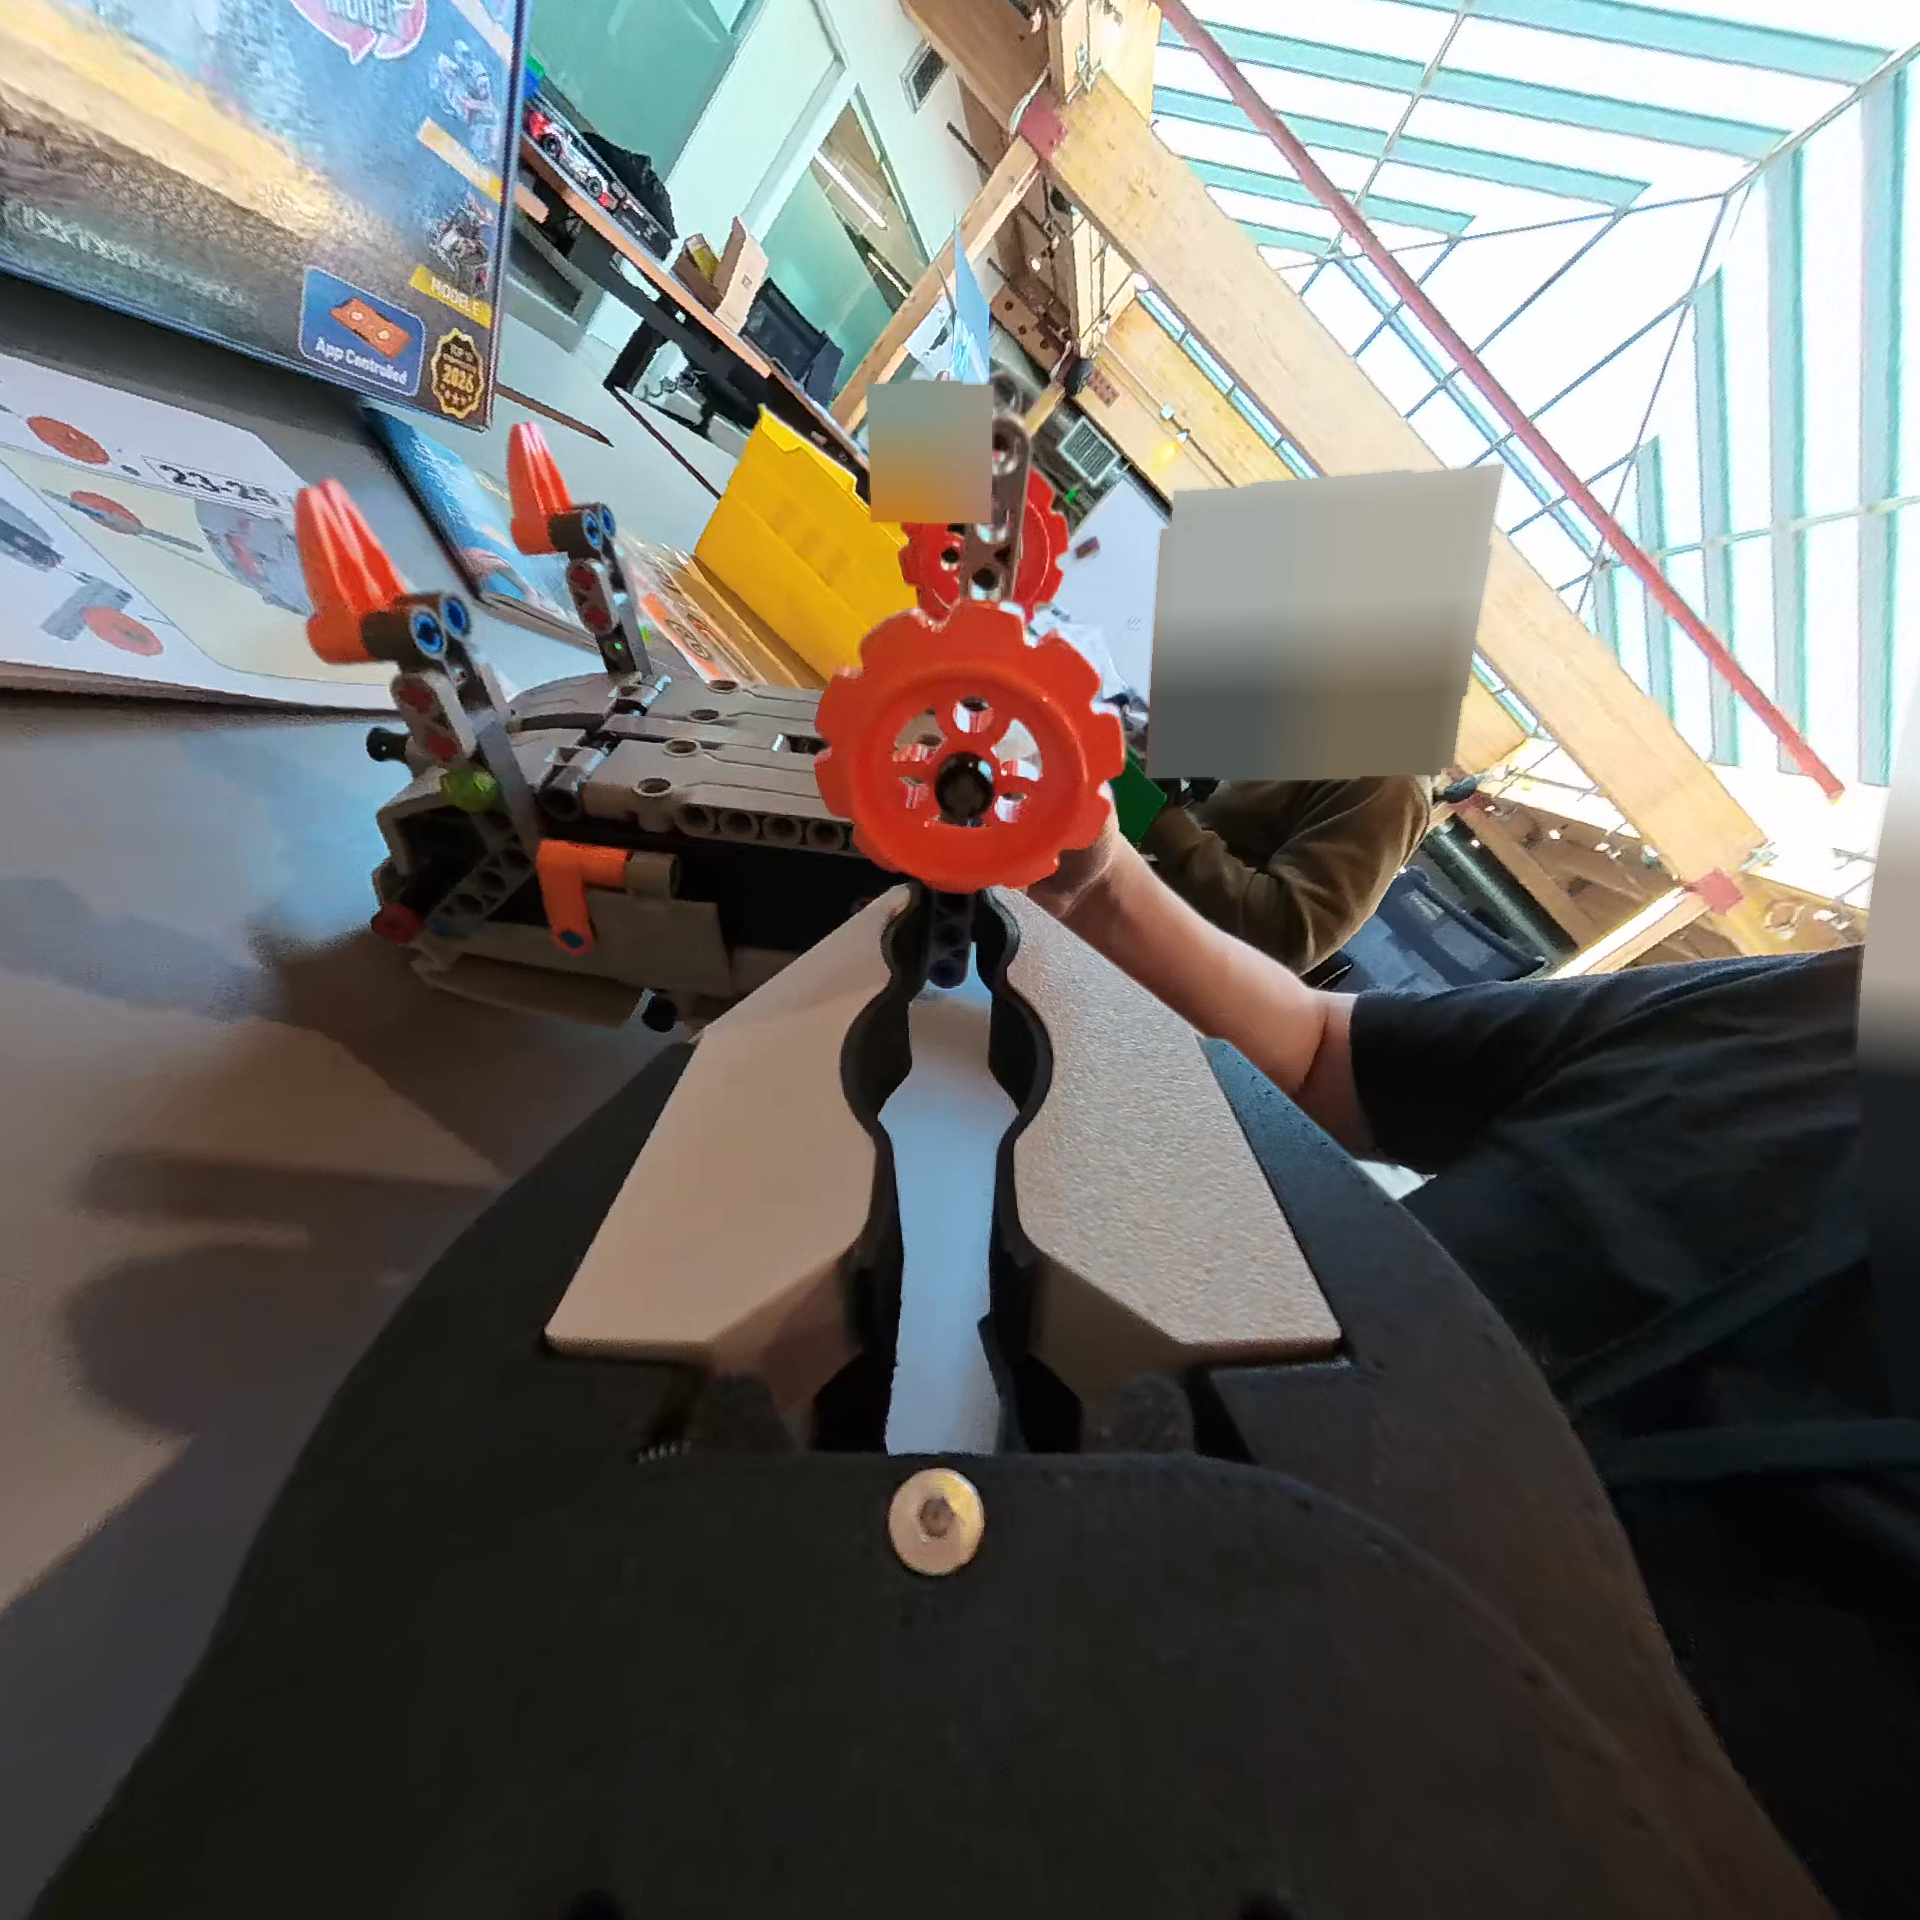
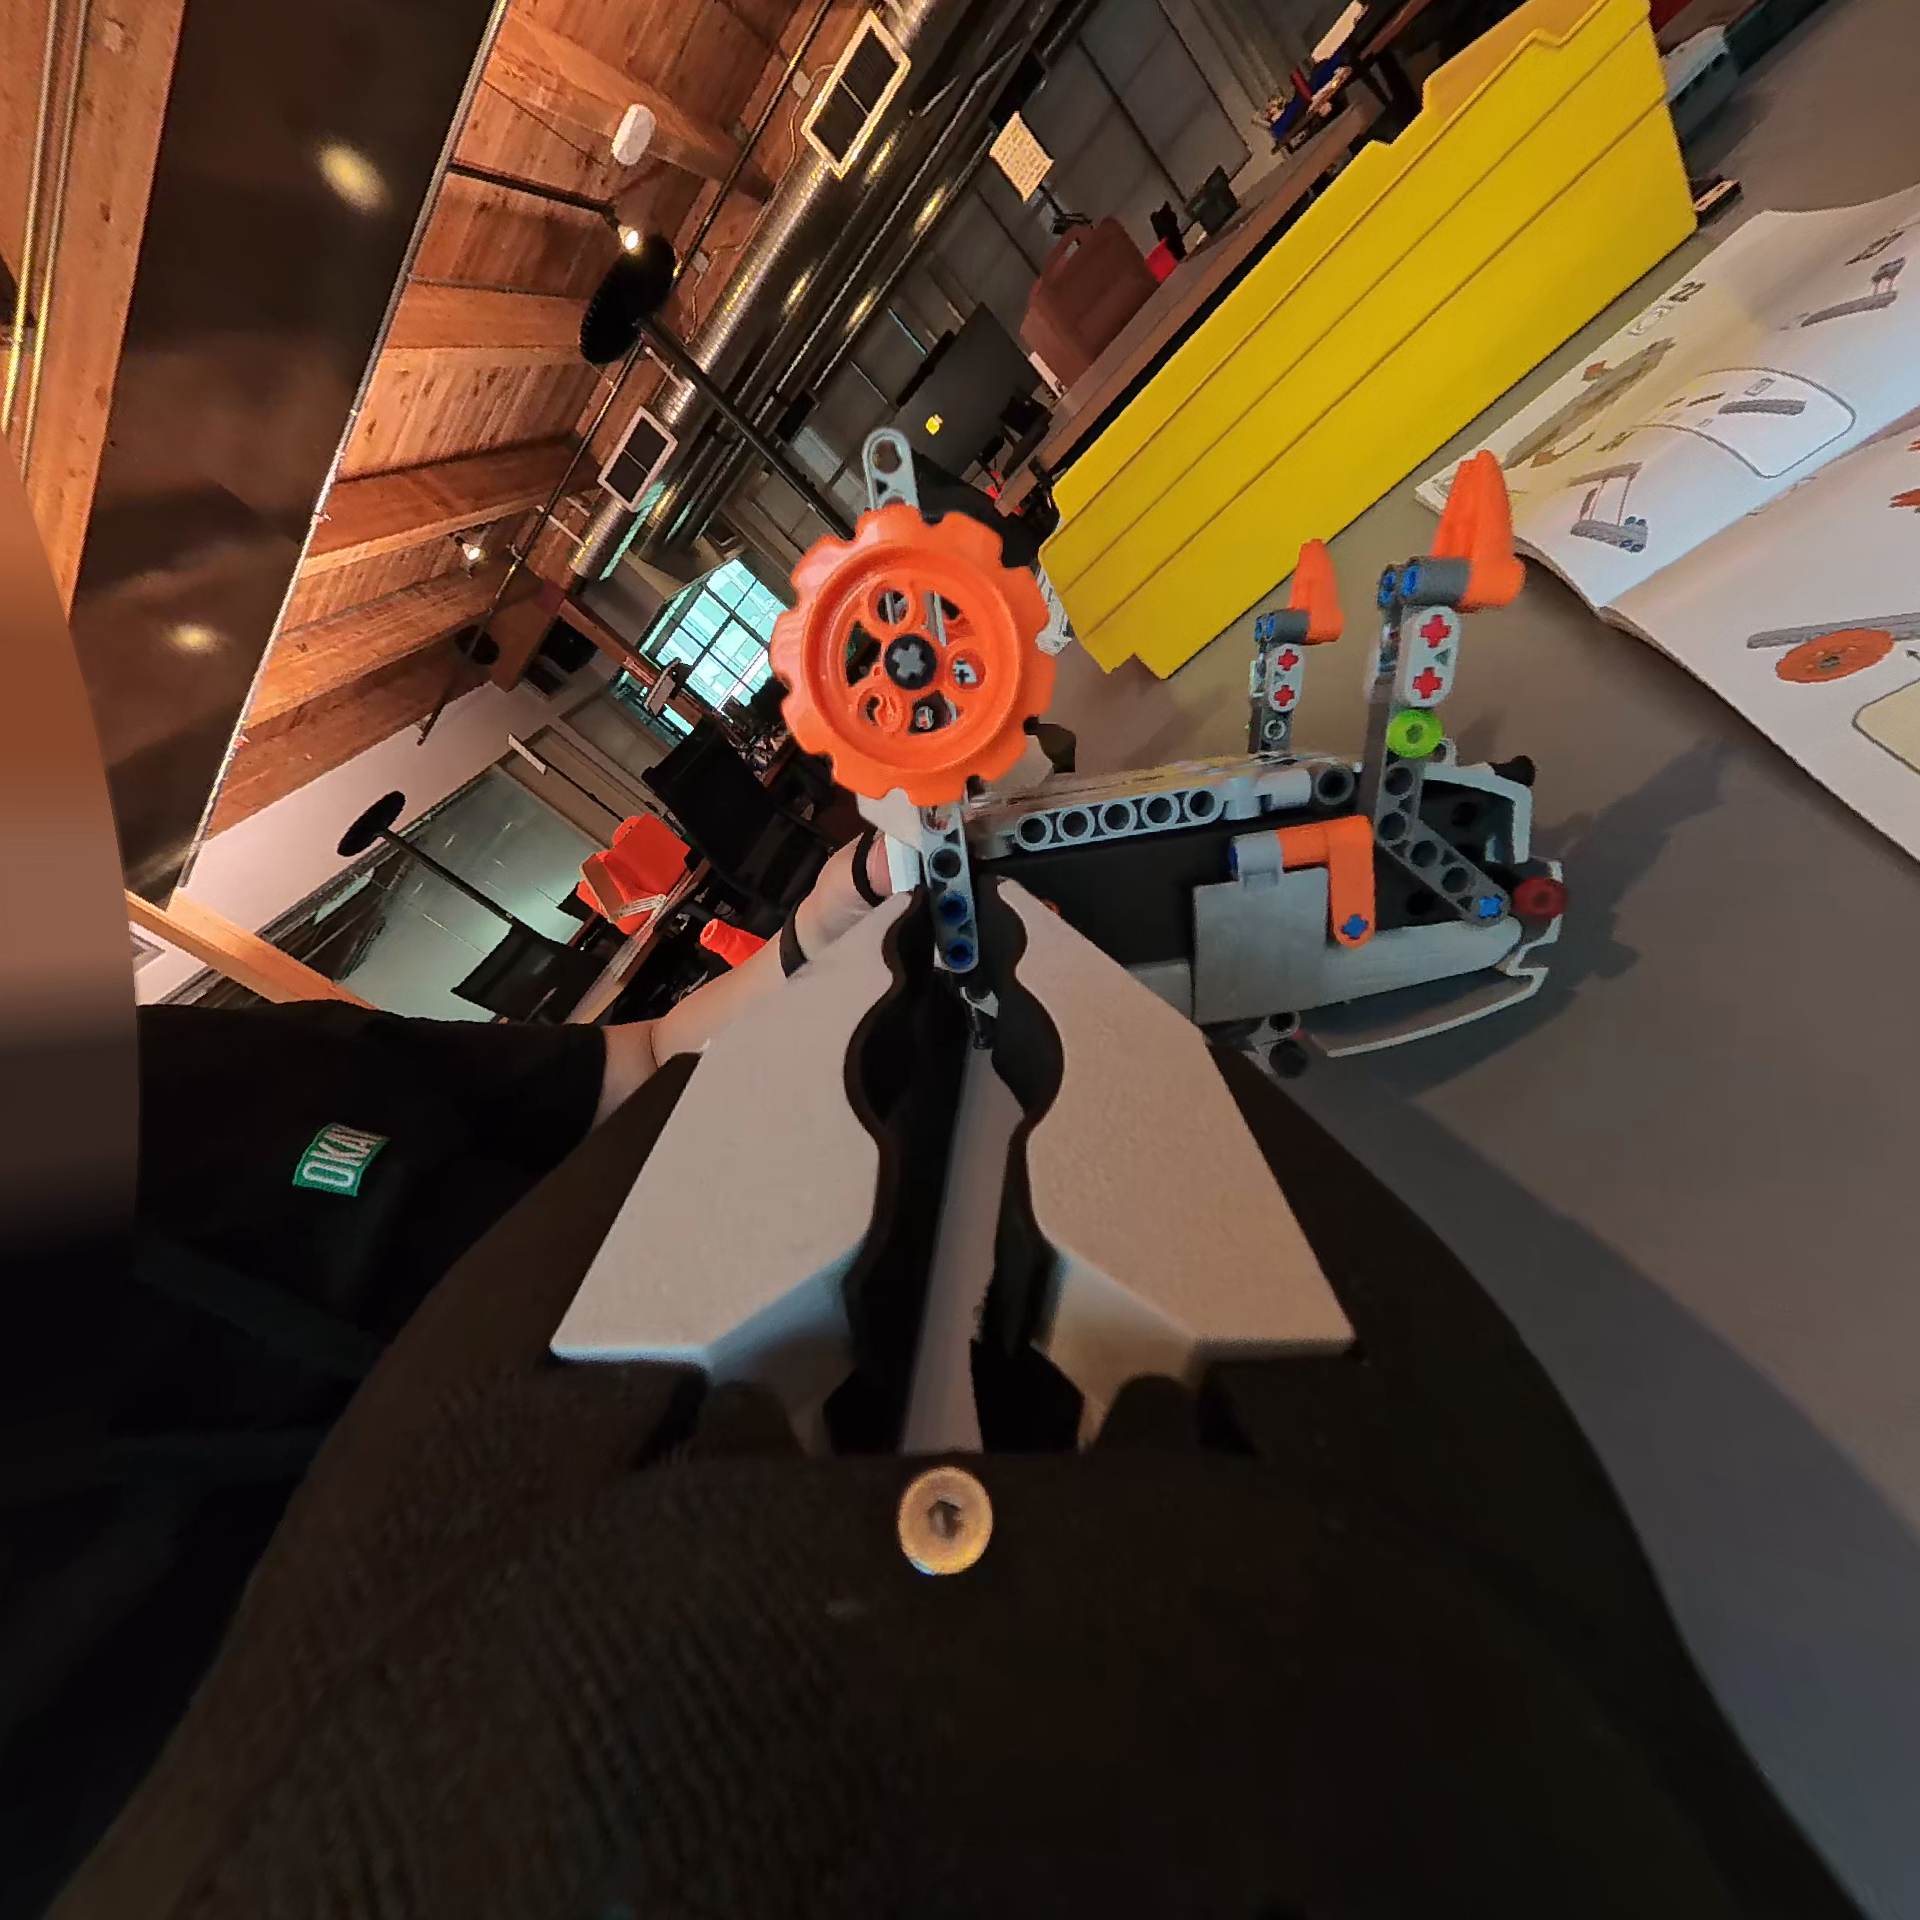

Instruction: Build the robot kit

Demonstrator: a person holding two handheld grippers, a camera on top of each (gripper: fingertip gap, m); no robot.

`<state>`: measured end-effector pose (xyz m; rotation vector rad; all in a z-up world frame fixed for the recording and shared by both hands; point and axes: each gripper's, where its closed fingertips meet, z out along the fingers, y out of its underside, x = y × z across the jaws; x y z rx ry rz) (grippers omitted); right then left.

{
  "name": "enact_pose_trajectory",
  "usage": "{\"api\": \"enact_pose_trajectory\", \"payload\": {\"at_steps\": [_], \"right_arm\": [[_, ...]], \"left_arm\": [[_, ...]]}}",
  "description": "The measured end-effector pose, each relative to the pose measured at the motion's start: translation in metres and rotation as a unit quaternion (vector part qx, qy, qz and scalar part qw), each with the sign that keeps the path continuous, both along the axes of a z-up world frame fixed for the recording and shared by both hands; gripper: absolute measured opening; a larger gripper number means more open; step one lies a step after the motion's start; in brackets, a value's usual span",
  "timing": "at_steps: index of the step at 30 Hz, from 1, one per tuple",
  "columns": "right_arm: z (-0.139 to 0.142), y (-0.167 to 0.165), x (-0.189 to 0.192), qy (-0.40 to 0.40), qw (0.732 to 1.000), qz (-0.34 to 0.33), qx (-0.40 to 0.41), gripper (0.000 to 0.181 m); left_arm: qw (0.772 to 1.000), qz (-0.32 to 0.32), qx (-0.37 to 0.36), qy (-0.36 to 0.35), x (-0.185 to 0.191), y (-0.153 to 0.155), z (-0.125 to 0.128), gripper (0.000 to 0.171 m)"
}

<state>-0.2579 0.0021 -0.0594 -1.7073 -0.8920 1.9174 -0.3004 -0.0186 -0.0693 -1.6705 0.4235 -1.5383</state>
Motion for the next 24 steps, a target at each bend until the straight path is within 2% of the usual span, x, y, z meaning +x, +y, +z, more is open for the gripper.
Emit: {"api": "enact_pose_trajectory", "payload": {"at_steps": [5, 18, 24], "right_arm": [[-0.0011, -0.0009, -0.0011, -0.009, 0.999, -0.001, 0.032, 0.007], [-0.002, -0.0012, 0.0042, -0.02, 0.999, 0.014, 0.026, 0.005], [-0.0079, -0.0036, 0.0038, -0.039, 0.997, 0.008, 0.059, 0.006]], "left_arm": [[1.0, 0.0, -0.001, 0.003, -0.0018, -0.0009, 0.0008, 0.006], [1.0, 0.0, -0.013, -0.008, -0.0016, -0.0001, 0.0011, 0.007], [1.0, 0.012, -0.022, -0.012, -0.0024, 0.0042, -0.0022, 0.007]]}}
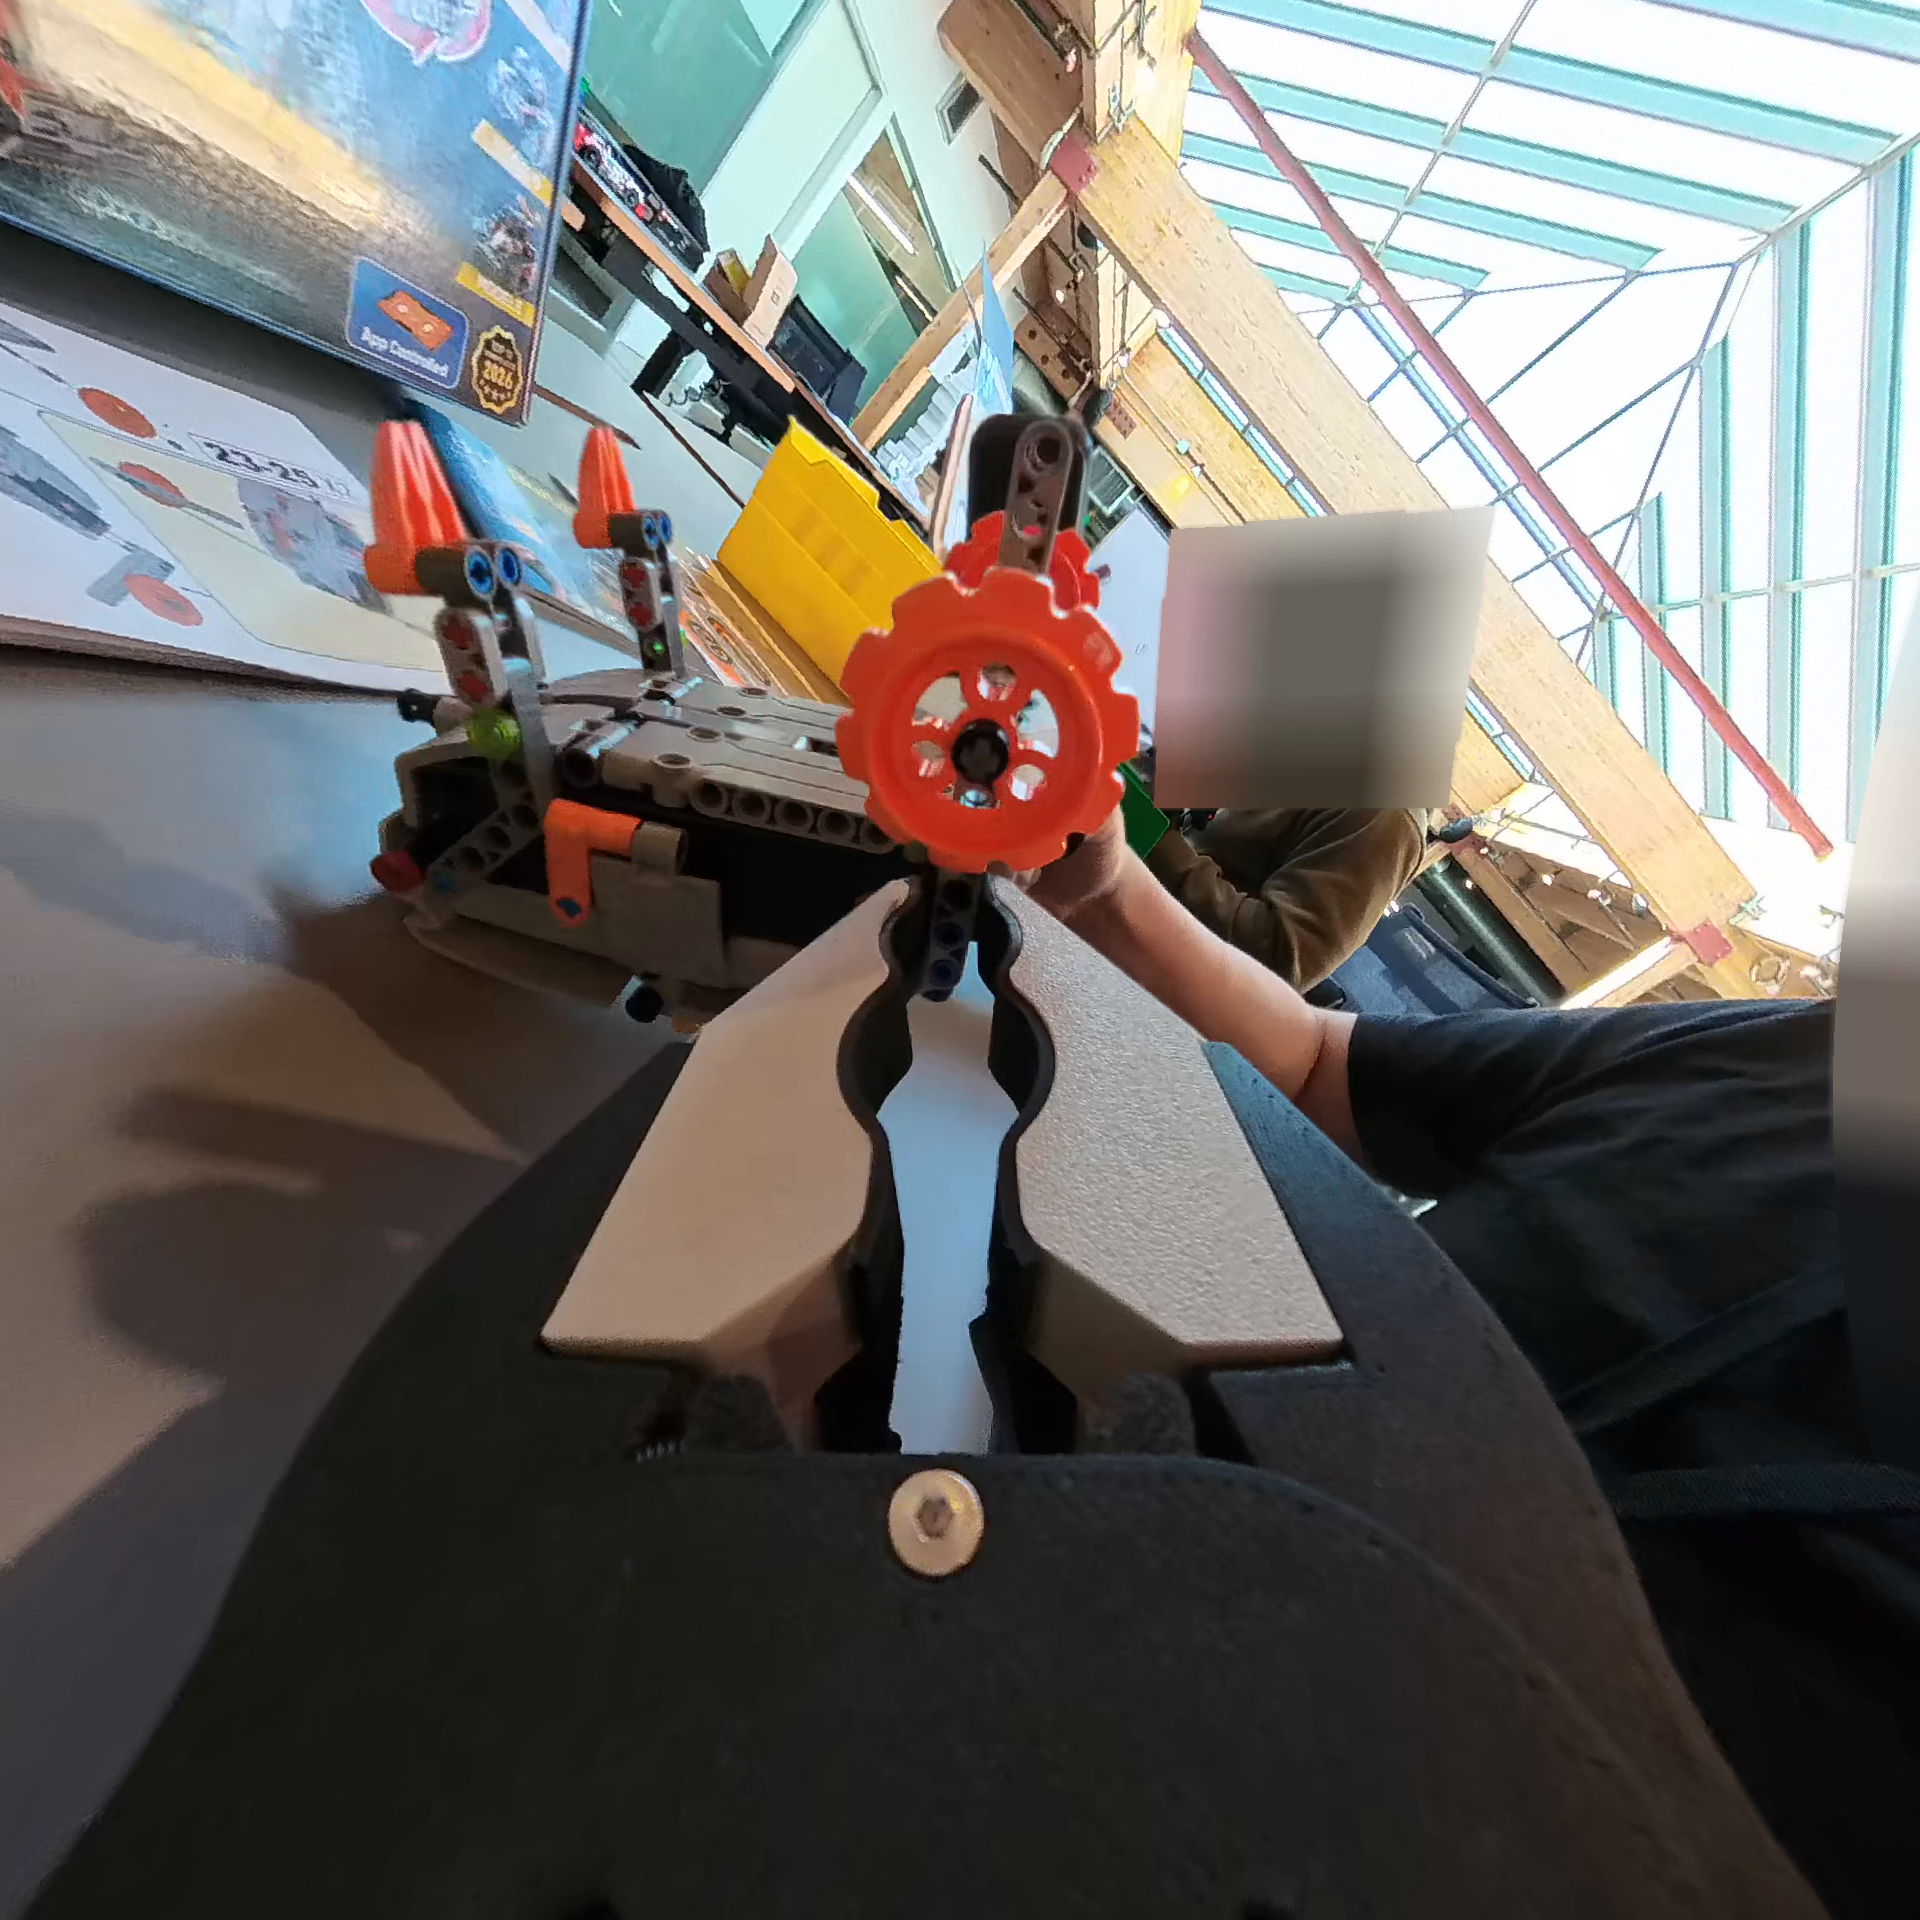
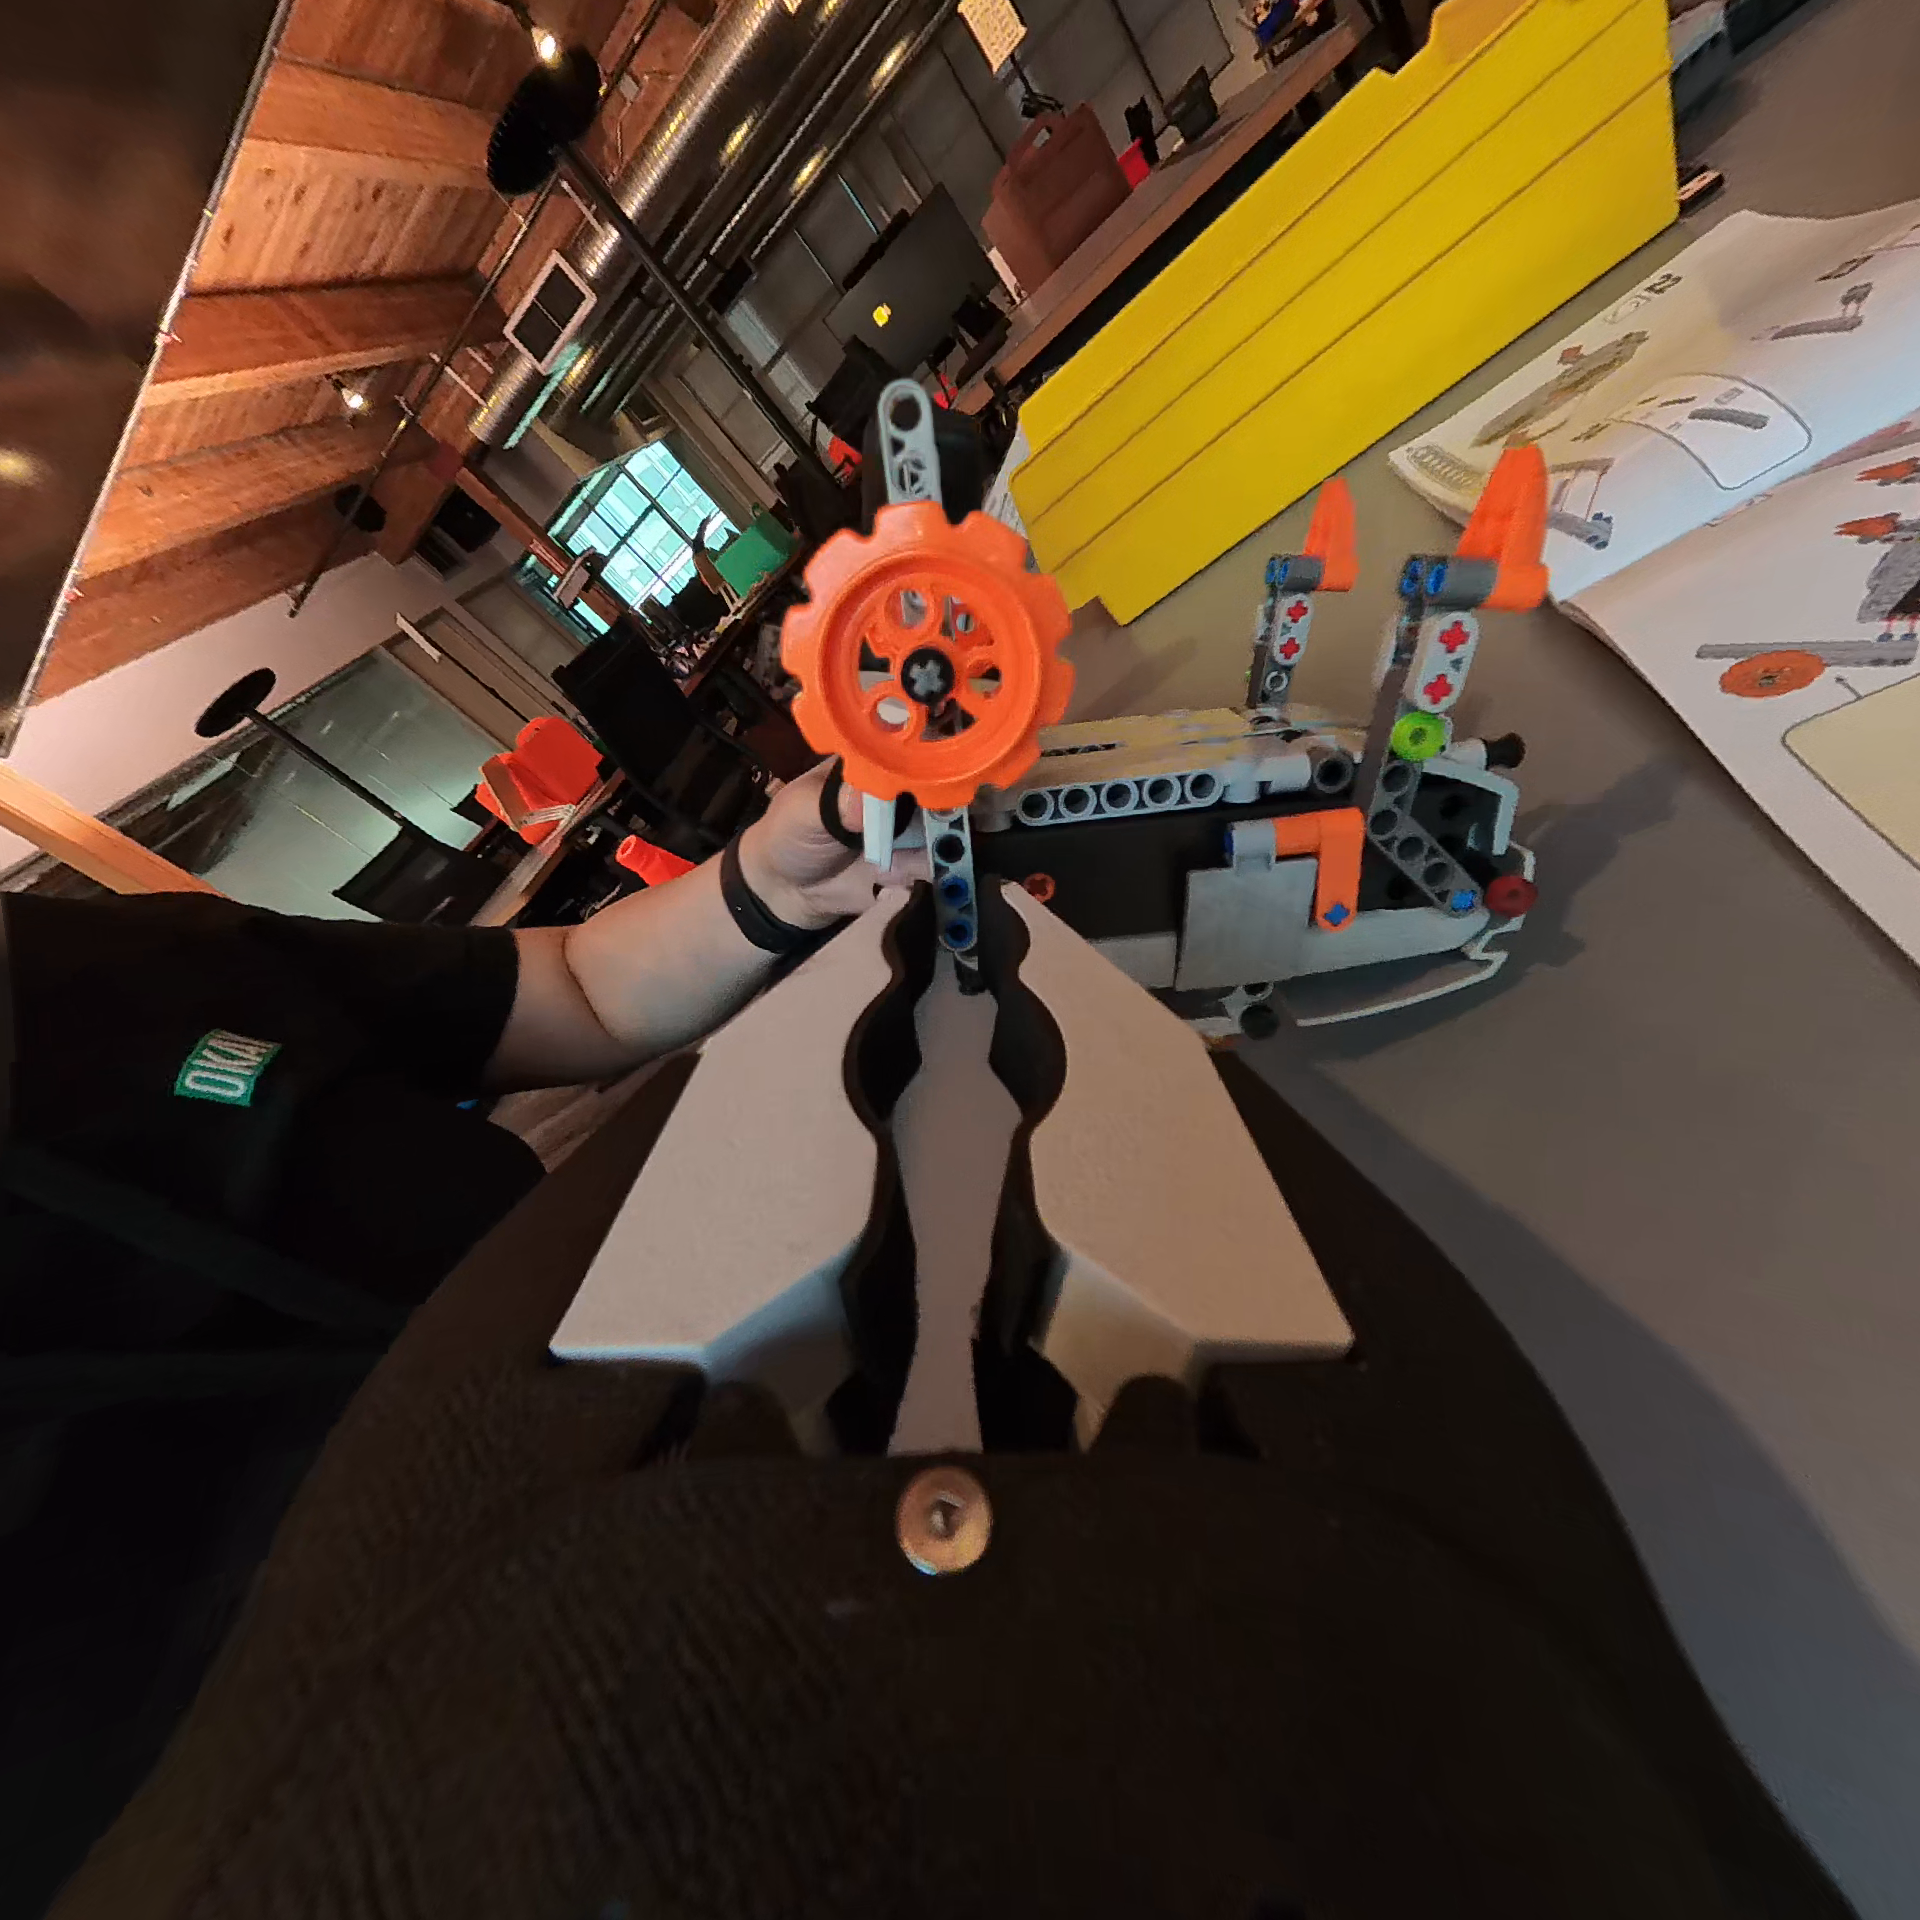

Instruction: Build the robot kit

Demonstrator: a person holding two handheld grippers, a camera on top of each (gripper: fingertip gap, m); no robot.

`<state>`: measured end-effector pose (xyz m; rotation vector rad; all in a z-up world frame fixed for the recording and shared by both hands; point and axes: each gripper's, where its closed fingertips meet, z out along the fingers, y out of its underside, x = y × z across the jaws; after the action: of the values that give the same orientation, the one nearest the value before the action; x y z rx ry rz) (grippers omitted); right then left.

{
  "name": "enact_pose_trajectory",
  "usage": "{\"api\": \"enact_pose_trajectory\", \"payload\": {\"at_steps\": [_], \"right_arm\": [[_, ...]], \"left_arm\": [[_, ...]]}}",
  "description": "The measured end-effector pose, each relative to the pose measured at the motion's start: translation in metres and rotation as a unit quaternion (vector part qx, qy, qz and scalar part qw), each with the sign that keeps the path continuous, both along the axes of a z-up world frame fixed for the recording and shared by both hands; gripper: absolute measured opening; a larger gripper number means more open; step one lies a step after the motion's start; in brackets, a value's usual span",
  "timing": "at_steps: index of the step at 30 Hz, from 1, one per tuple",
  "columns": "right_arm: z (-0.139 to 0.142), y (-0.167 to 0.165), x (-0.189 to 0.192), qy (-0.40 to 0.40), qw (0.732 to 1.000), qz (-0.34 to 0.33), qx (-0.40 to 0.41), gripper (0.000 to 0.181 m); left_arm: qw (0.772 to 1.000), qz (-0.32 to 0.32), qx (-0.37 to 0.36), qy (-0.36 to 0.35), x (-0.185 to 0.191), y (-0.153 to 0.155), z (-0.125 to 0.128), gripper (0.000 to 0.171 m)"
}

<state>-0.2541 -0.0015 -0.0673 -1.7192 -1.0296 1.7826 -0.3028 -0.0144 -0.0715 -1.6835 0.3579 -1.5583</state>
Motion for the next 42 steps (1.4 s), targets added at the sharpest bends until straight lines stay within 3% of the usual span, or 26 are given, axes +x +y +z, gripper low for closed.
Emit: {"api": "enact_pose_trajectory", "payload": {"at_steps": [42], "right_arm": [[-0.0084, -0.0022, -0.0035, -0.028, 0.999, -0.015, 0.031, 0.008]], "left_arm": [[0.999, 0.013, 0.022, 0.027, 0.0001, 0.0005, -0.0073, 0.008]]}}
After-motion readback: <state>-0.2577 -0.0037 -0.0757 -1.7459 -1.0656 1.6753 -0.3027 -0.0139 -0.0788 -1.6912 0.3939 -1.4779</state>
